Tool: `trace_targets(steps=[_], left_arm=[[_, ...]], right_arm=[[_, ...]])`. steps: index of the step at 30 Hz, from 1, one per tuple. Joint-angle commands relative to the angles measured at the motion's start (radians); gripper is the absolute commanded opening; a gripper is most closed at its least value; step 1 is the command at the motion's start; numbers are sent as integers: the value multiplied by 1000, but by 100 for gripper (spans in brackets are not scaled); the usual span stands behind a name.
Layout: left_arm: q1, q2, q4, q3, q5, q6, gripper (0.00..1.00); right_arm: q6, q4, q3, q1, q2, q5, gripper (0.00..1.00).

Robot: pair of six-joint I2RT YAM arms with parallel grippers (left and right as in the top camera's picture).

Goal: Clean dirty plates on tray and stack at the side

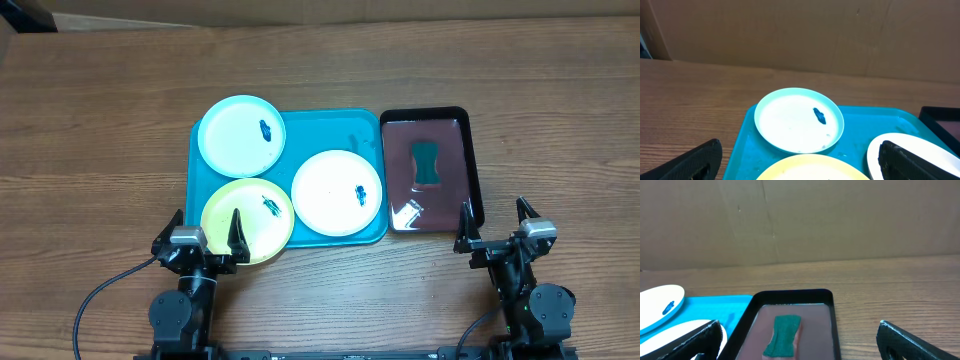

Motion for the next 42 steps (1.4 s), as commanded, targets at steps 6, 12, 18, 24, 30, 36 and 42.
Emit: trace_targets(steps=[6, 12, 18, 24, 30, 36, 42], left_arm=[[5, 0, -2, -3, -3, 23, 100], [5, 0, -2, -3, -3, 23, 100], [5, 0, 11, -3, -4, 23, 100], [4, 0, 9, -3, 88, -18, 100], [4, 5, 31, 24, 256, -49, 100], [4, 74, -171, 259, 286, -113, 100], [4, 426, -466, 706, 375, -26, 100]], right_arm=[[-4, 8, -10, -8, 3, 7, 100], [-4, 8, -10, -8, 3, 7, 100], [-4, 8, -10, -7, 3, 5, 100], [0, 28, -10, -8, 3, -189, 100], [150, 25, 19, -8, 3, -254, 100], [169, -97, 237, -8, 46, -249, 100], [109, -346, 594, -8, 343, -249, 100]])
